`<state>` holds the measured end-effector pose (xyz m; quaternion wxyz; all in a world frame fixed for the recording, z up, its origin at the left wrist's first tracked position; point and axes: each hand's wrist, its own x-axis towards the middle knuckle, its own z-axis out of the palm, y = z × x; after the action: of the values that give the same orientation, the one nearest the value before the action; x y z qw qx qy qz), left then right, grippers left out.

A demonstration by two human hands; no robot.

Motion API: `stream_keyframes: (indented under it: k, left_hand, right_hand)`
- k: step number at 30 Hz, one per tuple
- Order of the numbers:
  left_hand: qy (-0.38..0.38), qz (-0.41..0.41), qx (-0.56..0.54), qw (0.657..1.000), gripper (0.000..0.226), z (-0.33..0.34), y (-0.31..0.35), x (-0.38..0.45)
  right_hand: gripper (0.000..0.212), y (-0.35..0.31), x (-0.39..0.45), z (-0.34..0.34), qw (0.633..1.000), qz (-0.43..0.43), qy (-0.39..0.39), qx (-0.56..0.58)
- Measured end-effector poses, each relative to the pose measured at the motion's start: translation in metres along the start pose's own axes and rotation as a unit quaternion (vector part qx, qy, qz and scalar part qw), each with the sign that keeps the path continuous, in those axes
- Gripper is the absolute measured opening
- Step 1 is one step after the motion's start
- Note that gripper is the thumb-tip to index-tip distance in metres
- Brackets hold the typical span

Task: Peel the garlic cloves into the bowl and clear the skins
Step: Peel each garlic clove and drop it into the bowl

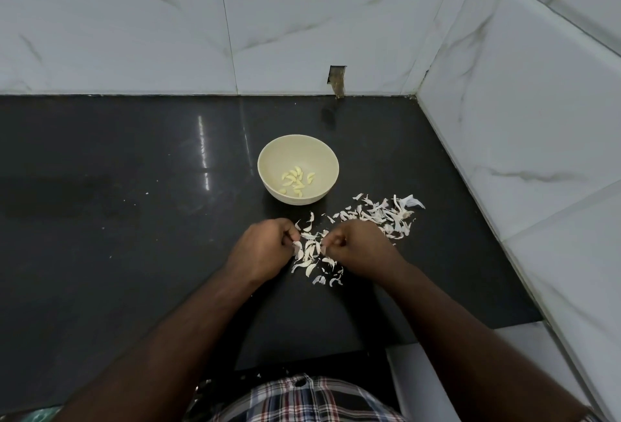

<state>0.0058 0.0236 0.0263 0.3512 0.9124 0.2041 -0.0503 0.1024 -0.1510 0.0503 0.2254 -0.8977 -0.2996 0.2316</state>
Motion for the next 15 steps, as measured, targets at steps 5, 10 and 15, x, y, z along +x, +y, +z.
stream_keyframes:
  k: [5, 10, 15]
  left_hand:
    - [0.012, 0.002, -0.014, 1.0, 0.01, -0.001, 0.008, 0.0]
    - [0.026, 0.009, -0.059, 0.998, 0.008, -0.002, 0.012, -0.002]
    - [-0.007, 0.025, -0.242, 0.97, 0.01, 0.001, 0.017, 0.001]
  right_hand:
    - [0.018, 0.0, 0.0, 0.021, 0.995, 0.001, 0.017, -0.097]
    - [0.003, -0.002, -0.003, 0.007, 0.997, 0.02, 0.073, -0.001]
    - [0.011, -0.003, -0.006, -0.006, 0.948, 0.02, 0.054, 0.313]
